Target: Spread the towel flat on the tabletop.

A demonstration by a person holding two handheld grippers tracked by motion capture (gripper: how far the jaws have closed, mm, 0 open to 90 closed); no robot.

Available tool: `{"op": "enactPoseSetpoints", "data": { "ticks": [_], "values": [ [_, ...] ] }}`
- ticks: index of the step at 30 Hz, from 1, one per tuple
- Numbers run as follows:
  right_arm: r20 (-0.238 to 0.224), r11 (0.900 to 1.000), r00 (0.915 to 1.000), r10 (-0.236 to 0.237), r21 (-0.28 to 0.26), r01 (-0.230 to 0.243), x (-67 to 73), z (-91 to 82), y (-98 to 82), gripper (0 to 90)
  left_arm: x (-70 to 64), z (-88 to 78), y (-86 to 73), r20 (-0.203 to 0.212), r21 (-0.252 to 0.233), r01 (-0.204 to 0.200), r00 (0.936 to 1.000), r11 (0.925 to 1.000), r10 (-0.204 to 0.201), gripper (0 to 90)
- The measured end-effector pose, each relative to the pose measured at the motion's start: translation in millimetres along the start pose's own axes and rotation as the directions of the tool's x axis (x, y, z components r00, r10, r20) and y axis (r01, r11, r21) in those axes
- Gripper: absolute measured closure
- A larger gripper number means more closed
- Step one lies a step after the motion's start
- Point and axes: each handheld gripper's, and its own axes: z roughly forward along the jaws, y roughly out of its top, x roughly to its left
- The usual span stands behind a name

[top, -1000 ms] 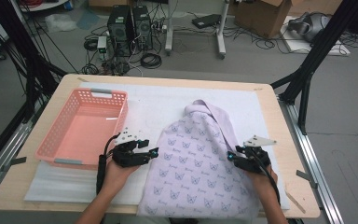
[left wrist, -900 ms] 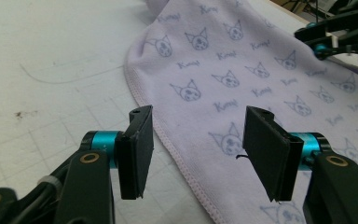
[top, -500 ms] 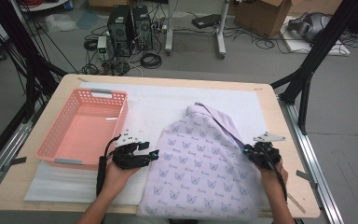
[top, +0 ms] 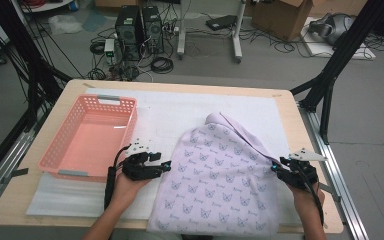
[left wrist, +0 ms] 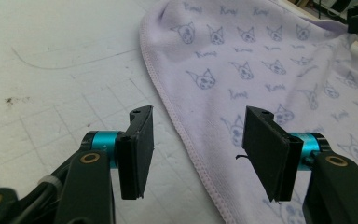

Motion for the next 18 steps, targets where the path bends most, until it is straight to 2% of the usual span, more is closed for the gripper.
{"op": "enactPoseSetpoints", "data": {
  "ticks": [3,5,8,14,16,18],
  "values": [
    [-0.035,1.0,0.9994,-0.009,-0.025,0.008,4.9,0.6,4.3,59.2,2.1,7.8,5.3,-0.008,-0.01,0.01,0.9999,0.9999,-0.011,43.5],
    [-0.064,0.999,0.9978,-0.016,-0.039,0.014,7.6,1.3,5.3,57.2,3.3,15.1,10.8,-0.016,0.02,0.016,0.9997,0.9997,-0.016,42.8],
    [-0.101,0.999,0.9948,-0.013,-0.041,0.009,10.2,4.2,4.5,54.7,3.7,27.1,20.5,-0.004,0.029,0.02,0.9998,0.9994,-0.02,41.7],
    [-0.118,0.999,0.993,-0.008,-0.054,0.002,12.7,4.5,6.0,52.8,9.6,49.6,40.6,-0.059,0.048,0.004,0.9982,0.9988,-0.001,41.7],
    [-0.12,0.998,0.9927,-0.007,-0.056,0.001,13.2,3.9,5.8,52.6,9.5,56.3,44.2,-0.106,0.043,-0.006,0.9943,0.9991,0.01,41.7],
    [-0.123,0.998,0.9924,-0.003,-0.055,-0.004,12.3,4.1,4.9,52.5,10.9,64.3,47.4,-0.114,0.065,0.012,0.9935,0.9978,-0.004,42.0]
  ]
}}
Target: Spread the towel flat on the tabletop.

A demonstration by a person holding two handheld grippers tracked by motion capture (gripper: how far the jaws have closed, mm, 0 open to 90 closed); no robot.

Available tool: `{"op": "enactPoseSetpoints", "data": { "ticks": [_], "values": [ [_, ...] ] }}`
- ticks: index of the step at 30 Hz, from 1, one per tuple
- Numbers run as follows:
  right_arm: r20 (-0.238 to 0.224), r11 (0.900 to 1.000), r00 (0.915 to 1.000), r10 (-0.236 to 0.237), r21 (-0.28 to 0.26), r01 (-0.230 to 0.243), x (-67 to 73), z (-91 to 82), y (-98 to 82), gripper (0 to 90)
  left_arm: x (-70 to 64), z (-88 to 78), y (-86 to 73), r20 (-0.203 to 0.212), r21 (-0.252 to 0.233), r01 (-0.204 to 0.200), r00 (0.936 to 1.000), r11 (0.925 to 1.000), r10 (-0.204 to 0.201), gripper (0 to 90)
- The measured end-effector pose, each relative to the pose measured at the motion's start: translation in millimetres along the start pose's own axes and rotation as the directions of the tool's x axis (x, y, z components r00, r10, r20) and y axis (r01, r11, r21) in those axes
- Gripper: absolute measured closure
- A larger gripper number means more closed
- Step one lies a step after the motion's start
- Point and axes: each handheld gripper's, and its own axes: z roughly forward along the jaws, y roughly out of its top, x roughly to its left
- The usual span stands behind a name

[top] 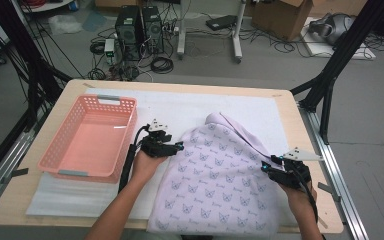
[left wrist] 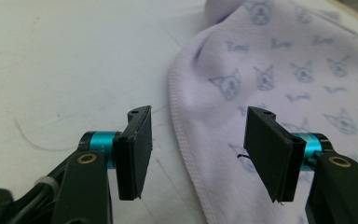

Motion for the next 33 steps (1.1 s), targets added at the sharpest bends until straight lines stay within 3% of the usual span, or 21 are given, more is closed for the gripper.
{"op": "enactPoseSetpoints", "data": {
  "ticks": [7,9,11,14,15,17,20,25,29,33],
  "values": [
    [-0.005,1.0,1.0,0.009,-0.013,-0.009,1.2,1.4,-0.1,51.2,-12.6,25.8,-1.2,0.019,0.082,-0.05,0.9986,0.9954,0.049,40.9],
    [-0.015,1.0,0.9999,-0.003,-0.015,0.003,5.2,2.1,0.4,51.2,-20.1,28.5,-2.9,-0.02,0.093,-0.109,0.9935,0.9896,0.112,38.5],
    [-0.029,1.0,0.9993,-0.023,-0.006,0.023,9.7,4.3,1.0,51.4,-24.8,28.0,-3.3,-0.069,0.107,-0.163,0.9829,0.9808,0.171,45.6],
    [-0.044,0.999,0.9982,-0.039,0.0,0.039,15.7,8.8,2.5,51.5,-25.2,23.6,-3.4,-0.027,0.116,-0.144,0.9885,0.9827,0.149,75.0],
    [-0.049,0.999,0.9978,-0.044,0.004,0.044,17.6,10.3,3.0,51.5,-26.0,22.3,-3.9,-0.031,0.119,-0.143,0.9886,0.9826,0.147,85.3],
    [-0.054,0.999,0.9975,-0.045,0.011,0.045,19.5,11.7,2.9,51.6,-28.2,17.2,-7.6,-0.024,0.116,-0.147,0.9883,0.9823,0.151,85.9],
    [-0.073,0.999,0.9965,-0.041,0.022,0.043,22.0,15.0,1.5,51.3,-33.4,3.3,-16.9,0.03,0.107,-0.154,0.988,0.9823,0.152,86.0],
    [-0.118,0.996,0.9916,-0.054,0.061,0.062,36.5,27.7,2.1,48.0,-47.5,-23.2,-36.7,0.105,0.079,-0.18,0.9797,0.9805,0.171,85.8],
    [-0.138,0.993,0.9869,-0.084,0.066,0.094,49.4,38.1,6.4,48.7,-50.5,-36.3,-48.5,0.132,0.061,-0.171,0.9779,0.9834,0.162,85.6],
    [-0.14,0.987,0.9846,-0.105,0.108,0.12,56.1,51.9,6.9,55.7,-50.3,-43.1,-53.6,0.144,0.058,-0.166,0.9771,0.9844,0.156,85.4]
  ]
}}
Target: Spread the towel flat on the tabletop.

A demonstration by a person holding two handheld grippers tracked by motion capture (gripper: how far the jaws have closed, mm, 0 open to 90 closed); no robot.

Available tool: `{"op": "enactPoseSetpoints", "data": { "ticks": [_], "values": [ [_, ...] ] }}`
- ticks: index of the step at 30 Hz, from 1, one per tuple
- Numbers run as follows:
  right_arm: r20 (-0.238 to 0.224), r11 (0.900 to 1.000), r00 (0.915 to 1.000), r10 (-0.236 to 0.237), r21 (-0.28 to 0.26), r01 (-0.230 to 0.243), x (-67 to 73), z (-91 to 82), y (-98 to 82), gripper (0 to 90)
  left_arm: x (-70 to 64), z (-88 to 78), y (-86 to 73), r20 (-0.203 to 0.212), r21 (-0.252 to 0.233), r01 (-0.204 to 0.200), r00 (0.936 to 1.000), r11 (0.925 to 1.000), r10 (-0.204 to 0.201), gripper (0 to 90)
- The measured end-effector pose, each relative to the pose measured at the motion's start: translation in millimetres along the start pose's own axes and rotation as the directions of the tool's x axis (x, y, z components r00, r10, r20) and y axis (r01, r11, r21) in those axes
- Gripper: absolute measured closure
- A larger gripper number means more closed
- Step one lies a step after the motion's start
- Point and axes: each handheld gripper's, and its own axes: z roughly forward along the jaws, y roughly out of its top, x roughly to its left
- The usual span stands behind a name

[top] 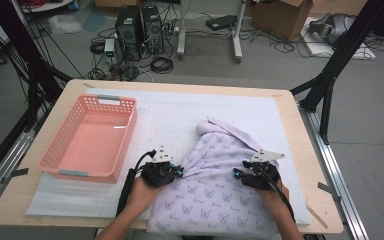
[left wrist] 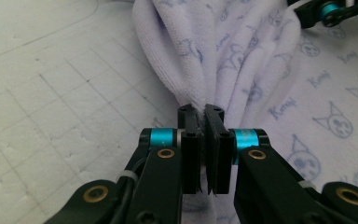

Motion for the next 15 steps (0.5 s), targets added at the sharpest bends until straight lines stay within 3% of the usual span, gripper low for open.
{"op": "enactPoseSetpoints", "data": {
  "ticks": [1,4,5,10,11,14,15],
  "values": [
    [-0.005,1.0,1.0,-0.004,-0.008,0.004,-0.7,0.8,0.2,58.9,0.2,-0.9,-0.8,0.005,-0.004,0.006,1.0,1.0,-0.006,85.4],
    [-0.045,1.0,0.9989,0.007,-0.001,-0.007,-1.9,-2.1,-0.9,82.1,-1.0,-2.2,-3.6,0.027,-0.007,0.017,0.9995,0.9998,-0.017,85.1],
    [-0.051,1.0,0.9987,-0.001,0.007,0.001,-1.5,-3.7,-1.6,85.4,-2.0,-2.2,-4.1,0.031,-0.011,0.022,0.9993,0.9997,-0.021,85.1],
    [-0.1,0.998,0.9946,-0.025,0.053,0.03,-0.4,-20.9,-10.3,87.1,-1.0,-4.5,-3.9,0.059,-0.01,0.038,0.9976,0.9992,-0.038,83.1],
    [-0.106,0.997,0.9938,-0.032,0.06,0.039,0.4,-25.6,-13.5,87.1,-0.4,-4.3,-3.5,0.068,-0.014,0.046,0.9967,0.9989,-0.045,80.2],
    [-0.118,0.995,0.9916,-0.054,0.076,0.063,4.0,-39.2,-23.9,87.0,4.8,-1.8,-0.1,0.066,-0.025,0.071,0.9954,0.9972,-0.069,54.6],
    [-0.118,0.995,0.9912,-0.06,0.075,0.069,4.1,-42.6,-26.4,87.0,6.9,-0.6,2.0,0.055,-0.033,0.071,0.9961,0.9969,-0.069,50.8]
  ]
}}
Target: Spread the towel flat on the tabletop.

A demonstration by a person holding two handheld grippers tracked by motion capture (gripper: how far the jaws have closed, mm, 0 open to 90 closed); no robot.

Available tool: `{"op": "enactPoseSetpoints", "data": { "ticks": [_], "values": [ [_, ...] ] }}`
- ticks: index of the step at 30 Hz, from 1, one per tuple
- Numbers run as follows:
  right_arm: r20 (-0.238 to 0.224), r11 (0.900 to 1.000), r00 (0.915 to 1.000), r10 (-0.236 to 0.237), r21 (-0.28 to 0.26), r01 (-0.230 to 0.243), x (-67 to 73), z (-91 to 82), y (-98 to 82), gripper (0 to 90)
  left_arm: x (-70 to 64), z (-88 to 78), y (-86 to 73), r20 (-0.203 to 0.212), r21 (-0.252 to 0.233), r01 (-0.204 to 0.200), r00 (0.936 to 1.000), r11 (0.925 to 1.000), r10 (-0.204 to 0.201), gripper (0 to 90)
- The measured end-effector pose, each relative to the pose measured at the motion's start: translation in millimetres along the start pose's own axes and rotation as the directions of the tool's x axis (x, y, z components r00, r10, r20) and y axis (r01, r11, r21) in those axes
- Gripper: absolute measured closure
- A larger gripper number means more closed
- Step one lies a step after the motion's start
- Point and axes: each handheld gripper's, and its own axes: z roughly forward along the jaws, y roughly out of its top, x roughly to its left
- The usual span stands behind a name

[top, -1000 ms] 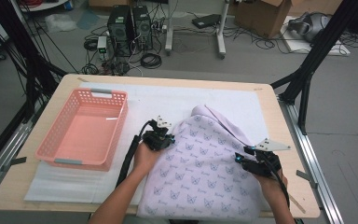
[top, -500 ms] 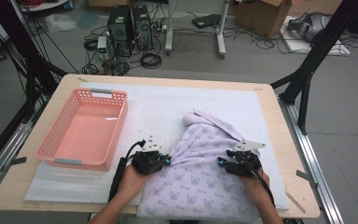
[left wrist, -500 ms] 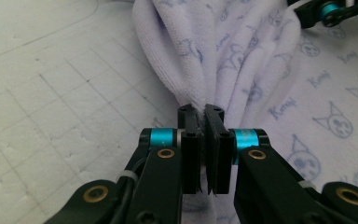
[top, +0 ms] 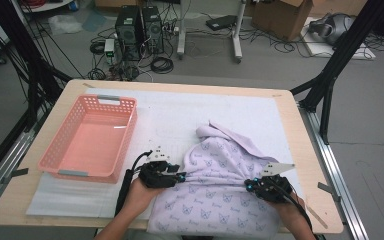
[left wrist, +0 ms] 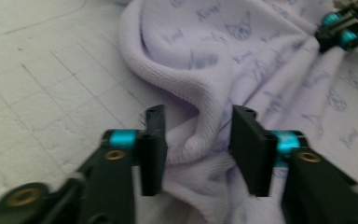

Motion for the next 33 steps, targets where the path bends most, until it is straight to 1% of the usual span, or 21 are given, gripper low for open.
{"op": "enactPoseSetpoints", "data": {
  "ticks": [1,2,3,6,7,8,9,10,11,12,13,15,17,18,21,23,26,28,30,32,33],
  "values": [
    [-0.004,1.0,1.0,0.008,0.0,-0.008,0.8,-2.4,-1.8,86.8,2.4,1.1,2.4,-0.009,-0.008,0.004,1.0,1.0,-0.004,47.9],
    [-0.008,1.0,0.9999,0.006,-0.003,-0.006,0.8,-4.1,-2.9,85.6,4.9,1.7,4.9,-0.017,-0.023,0.013,0.9998,0.9997,-0.013,46.2],
    [-0.007,1.0,1.0,0.007,-0.01,-0.007,0.9,-5.4,-3.4,82.5,7.3,1.8,6.7,-0.021,-0.049,0.019,0.9996,0.9986,-0.02,45.9],
    [0.008,0.998,0.9997,0.022,-0.059,-0.022,0.0,-7.9,-1.6,70.6,14.7,4.7,15.2,-0.024,-0.075,0.025,0.9993,0.9969,-0.027,46.4],
    [0.029,0.997,0.9991,0.03,-0.078,-0.028,-0.1,-8.6,-0.2,69.0,17.8,7.1,19.5,-0.02,-0.098,0.04,0.9989,0.9943,-0.043,46.9],
    [0.052,0.995,0.9979,0.038,-0.096,-0.033,-1.0,-9.1,1.7,67.8,20.2,8.2,22.4,-0.017,-0.108,0.04,0.999,0.9934,-0.042,47.7],
    [0.058,0.993,0.9973,0.046,-0.109,-0.039,-1.7,-9.3,2.5,67.3,22.4,10.5,26.6,-0.028,-0.122,0.038,0.9987,0.9918,-0.041,48.8],
    [0.064,0.991,0.9964,0.056,-0.124,-0.048,-2.5,-9.5,3.5,66.7,25.2,13.1,31.5,-0.042,-0.122,0.031,0.9985,0.9921,-0.036,50.0],
    [0.072,0.989,0.9956,0.061,-0.137,-0.051,-3.0,-9.9,4.1,66.7,28.7,15.5,36.5,-0.041,-0.12,0.039,0.9982,0.992,-0.044,50.0],
    [0.073,0.988,0.995,0.068,-0.146,-0.056,-3.2,-10.3,4.5,66.6,31.4,17.9,40.6,-0.041,-0.133,0.051,0.9975,0.9897,-0.057,49.8],
    [0.075,0.987,0.9948,0.069,-0.153,-0.057,-3.3,-10.9,4.8,66.6,33.8,20.5,44.9,-0.047,-0.134,0.049,0.9974,0.9898,-0.055,49.9],
    [0.08,0.986,0.9947,0.065,-0.158,-0.052,-4.2,-11.2,4.5,66.6,37.7,28.0,52.3,-0.068,-0.121,0.044,0.9963,0.9917,-0.052,50.3],
    [0.08,0.986,0.9943,0.071,-0.157,-0.058,-5.1,-11.0,3.7,66.6,41.0,37.2,59.9,-0.085,-0.086,0.037,0.9954,0.9956,-0.045,51.0],
    [0.078,0.985,0.9943,0.073,-0.161,-0.059,-5.7,-10.7,3.3,66.6,42.6,41.8,63.0,-0.096,-0.081,0.031,0.9946,0.9962,-0.039,51.3],
    [0.079,0.984,0.994,0.076,-0.164,-0.062,-6.3,-11.9,2.8,66.6,46.7,54.4,70.7,-0.111,-0.053,0.047,0.9924,0.9975,-0.053,52.4],
    [0.082,0.983,0.9937,0.076,-0.171,-0.061,-6.6,-13.3,2.4,66.6,45.8,61.7,70.1,-0.104,-0.054,0.052,0.9929,0.9972,-0.057,53.9],
    [0.081,0.982,0.9932,0.083,-0.175,-0.068,-8.2,-14.1,1.8,66.5,42.3,72.5,66.3,-0.101,0.005,0.039,0.9942,0.9992,-0.038,53.8],
    [0.081,0.982,0.9933,0.082,-0.176,-0.066,-9.3,-13.8,1.4,66.5,38.7,78.1,64.8,-0.086,0.012,0.045,0.9953,0.9989,-0.043,51.3],
    [0.082,0.982,0.9932,0.083,-0.175,-0.067,-9.0,-14.1,1.4,66.5,33.6,82.5,64.3,-0.071,0.01,0.026,0.9972,0.9996,-0.025,43.0],
    [0.085,0.982,0.9932,0.079,-0.178,-0.063,-8.9,-14.7,1.6,66.5,28.4,87.1,63.2,-0.049,0.023,0.006,0.9988,0.9997,-0.005,40.5],
    [0.086,0.982,0.9932,0.078,-0.18,-0.062,-9.2,-14.8,1.7,66.5,25.3,89.9,62.5,-0.048,0.041,-0.012,0.9988,0.9991,0.013,39.7]
  ]
}}
